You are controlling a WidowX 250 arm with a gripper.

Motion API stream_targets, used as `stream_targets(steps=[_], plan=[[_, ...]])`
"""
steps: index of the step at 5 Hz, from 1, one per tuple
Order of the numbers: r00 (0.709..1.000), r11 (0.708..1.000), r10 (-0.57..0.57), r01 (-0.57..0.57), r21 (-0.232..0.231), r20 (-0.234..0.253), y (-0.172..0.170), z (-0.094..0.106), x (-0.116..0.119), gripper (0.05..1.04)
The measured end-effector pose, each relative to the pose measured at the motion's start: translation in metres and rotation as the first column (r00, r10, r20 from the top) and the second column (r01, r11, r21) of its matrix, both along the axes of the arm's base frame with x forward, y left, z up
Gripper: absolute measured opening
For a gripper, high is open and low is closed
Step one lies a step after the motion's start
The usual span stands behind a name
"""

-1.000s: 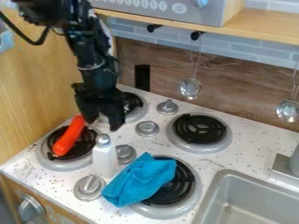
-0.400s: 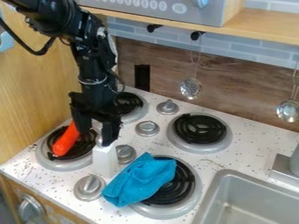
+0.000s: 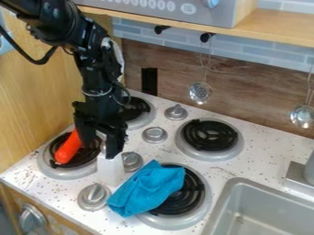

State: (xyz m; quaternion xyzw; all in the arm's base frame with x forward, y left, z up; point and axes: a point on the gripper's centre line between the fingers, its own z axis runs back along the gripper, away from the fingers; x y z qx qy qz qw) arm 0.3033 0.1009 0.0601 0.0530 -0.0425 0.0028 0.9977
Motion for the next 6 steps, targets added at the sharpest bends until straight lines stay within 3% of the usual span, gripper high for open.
stream_targets(steps=[2, 4, 5, 6], plan=[[1.000, 1.000, -0.013, 0.013, 0.018, 0.016, 0.003, -0.022, 0.004, 1.005], [0.998, 0.999, -0.029, 0.030, -0.011, 0.060, 0.000, -0.035, 0.012, 0.956], [0.991, 0.999, 0.001, 0.004, -0.038, 0.133, 0.002, -0.038, 0.010, 0.686], [0.986, 0.998, 0.021, -0.011, -0.059, 0.168, 0.003, -0.038, 0.009, 0.644]])
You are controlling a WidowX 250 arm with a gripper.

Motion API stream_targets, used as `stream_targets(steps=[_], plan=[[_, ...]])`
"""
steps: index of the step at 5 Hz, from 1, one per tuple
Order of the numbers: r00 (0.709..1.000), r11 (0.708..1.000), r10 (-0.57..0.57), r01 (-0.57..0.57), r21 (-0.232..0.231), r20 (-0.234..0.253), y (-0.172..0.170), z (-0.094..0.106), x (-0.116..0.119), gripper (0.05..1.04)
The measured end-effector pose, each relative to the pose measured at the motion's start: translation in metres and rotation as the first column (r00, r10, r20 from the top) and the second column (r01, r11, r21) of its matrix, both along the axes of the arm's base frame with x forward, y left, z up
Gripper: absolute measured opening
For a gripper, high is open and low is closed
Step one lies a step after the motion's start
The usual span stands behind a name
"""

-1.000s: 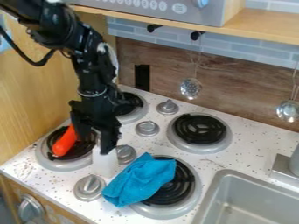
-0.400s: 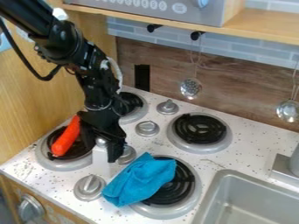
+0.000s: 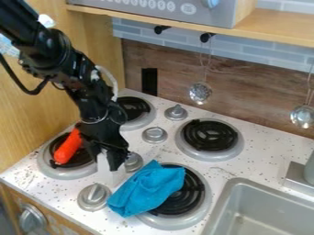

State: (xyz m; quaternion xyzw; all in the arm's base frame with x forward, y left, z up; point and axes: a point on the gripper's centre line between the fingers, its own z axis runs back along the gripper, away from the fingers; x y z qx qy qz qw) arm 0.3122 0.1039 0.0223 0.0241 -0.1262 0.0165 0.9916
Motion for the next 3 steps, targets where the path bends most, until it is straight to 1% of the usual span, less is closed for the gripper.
stream_targets(steps=[1, 2, 3], plan=[[1.000, 1.000, -0.011, 0.011, -0.018, -0.028, -0.002, 0.001, -0.003, 0.644], [0.999, 0.999, -0.035, 0.034, -0.039, -0.039, -0.007, 0.025, -0.002, 0.644], [0.997, 0.995, -0.074, 0.073, -0.070, -0.009, -0.029, 0.059, 0.020, 0.644]])
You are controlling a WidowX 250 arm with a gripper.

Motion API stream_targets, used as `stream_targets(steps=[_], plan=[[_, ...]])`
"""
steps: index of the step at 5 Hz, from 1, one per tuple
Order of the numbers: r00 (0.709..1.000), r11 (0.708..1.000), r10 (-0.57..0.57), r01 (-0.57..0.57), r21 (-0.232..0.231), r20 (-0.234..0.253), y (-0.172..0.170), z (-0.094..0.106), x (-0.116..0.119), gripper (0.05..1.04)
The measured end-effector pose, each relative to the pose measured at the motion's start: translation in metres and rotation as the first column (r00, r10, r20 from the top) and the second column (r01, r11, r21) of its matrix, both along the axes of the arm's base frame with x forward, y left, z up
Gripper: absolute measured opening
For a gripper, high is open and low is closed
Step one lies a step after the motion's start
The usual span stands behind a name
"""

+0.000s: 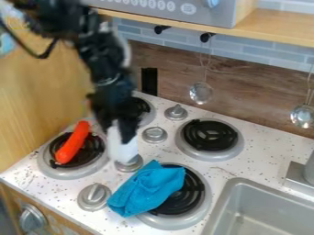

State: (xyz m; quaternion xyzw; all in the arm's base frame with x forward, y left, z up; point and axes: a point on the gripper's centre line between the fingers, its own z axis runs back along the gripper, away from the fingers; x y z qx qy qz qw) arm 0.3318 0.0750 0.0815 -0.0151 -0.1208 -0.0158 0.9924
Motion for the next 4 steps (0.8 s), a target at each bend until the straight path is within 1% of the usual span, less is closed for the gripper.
stream_targets(steps=[1, 2, 3, 4], plan=[[0.998, 0.997, -0.060, 0.060, -0.037, 0.022, -0.032, 0.031, 0.029, 0.644], [0.993, 0.992, -0.114, 0.113, -0.059, -0.011, -0.063, 0.029, 0.045, 0.644], [0.988, 0.986, -0.151, 0.150, -0.069, -0.020, -0.087, 0.023, 0.059, 0.644], [0.985, 0.983, -0.168, 0.165, -0.076, -0.032, -0.104, 0.010, 0.075, 0.644]])
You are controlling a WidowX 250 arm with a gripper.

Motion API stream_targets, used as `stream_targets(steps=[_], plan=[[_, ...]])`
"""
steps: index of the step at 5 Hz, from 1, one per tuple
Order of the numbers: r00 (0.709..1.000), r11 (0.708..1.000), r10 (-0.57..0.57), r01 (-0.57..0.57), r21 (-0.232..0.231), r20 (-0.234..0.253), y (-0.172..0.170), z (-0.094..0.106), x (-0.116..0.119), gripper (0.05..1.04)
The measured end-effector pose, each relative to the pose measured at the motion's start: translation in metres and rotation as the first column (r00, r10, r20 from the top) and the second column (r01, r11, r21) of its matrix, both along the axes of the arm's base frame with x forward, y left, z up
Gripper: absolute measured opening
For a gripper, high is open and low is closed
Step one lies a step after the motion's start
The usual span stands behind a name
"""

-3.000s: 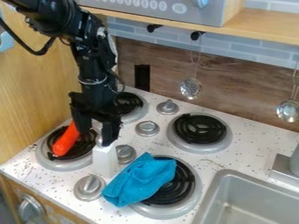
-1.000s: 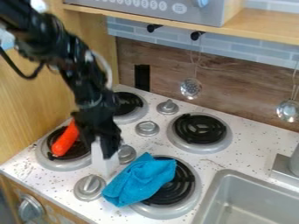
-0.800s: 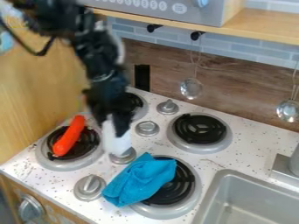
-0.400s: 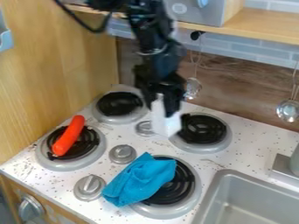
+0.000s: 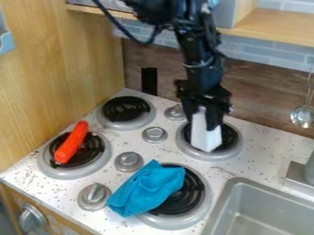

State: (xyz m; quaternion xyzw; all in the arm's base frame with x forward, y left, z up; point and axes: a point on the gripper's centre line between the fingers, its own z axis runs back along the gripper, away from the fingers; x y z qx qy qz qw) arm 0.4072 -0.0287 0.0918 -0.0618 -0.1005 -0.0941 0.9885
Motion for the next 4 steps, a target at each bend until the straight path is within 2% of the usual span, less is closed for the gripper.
stream_targets(steps=[2, 3, 4], plan=[[0.995, 0.998, -0.069, 0.068, 0.013, 0.066, -0.036, -0.025, 0.038, 0.644], [0.991, 0.996, -0.084, 0.081, 0.024, 0.103, -0.051, -0.027, 0.057, 0.644], [0.988, 0.994, -0.098, 0.093, 0.049, 0.119, -0.062, -0.034, 0.068, 0.644]])
